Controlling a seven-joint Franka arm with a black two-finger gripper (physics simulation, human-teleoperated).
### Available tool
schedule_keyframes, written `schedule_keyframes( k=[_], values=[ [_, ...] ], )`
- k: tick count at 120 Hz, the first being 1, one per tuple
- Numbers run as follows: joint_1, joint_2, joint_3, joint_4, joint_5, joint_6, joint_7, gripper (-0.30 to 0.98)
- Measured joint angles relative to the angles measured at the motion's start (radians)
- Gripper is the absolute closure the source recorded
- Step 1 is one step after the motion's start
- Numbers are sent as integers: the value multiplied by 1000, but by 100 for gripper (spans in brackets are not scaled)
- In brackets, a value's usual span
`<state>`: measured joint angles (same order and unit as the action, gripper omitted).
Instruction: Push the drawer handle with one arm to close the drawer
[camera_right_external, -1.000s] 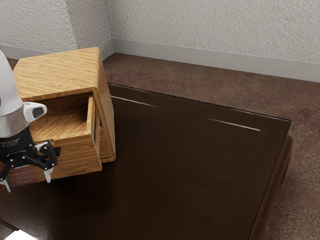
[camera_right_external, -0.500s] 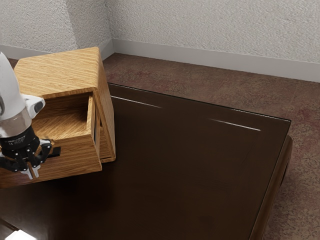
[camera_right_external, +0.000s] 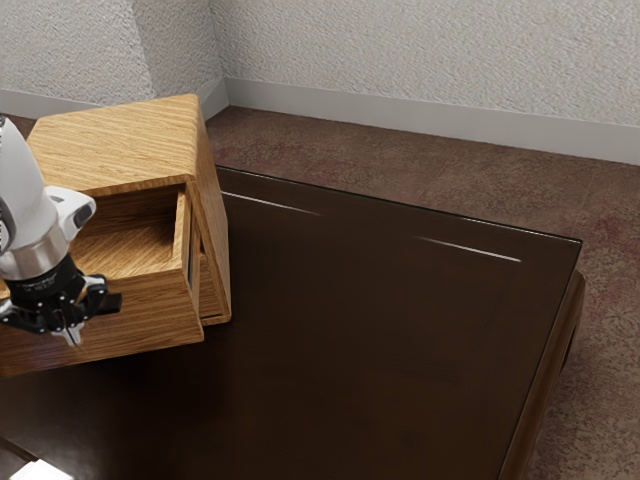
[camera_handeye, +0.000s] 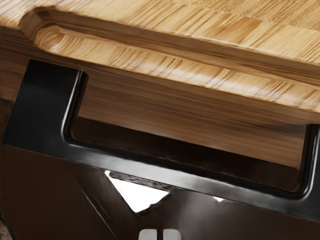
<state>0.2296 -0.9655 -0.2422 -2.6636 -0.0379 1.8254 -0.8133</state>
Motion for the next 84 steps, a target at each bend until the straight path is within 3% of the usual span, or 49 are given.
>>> schedule_keyframes(
  k=[18, 60, 84],
  values=[
    [0, 65, 37, 6, 47, 41, 20, 78],
    [-4, 106, 65, 27, 82, 125, 45, 79],
    [3, 219, 84, 83, 105, 164, 52, 79]
  ],
)
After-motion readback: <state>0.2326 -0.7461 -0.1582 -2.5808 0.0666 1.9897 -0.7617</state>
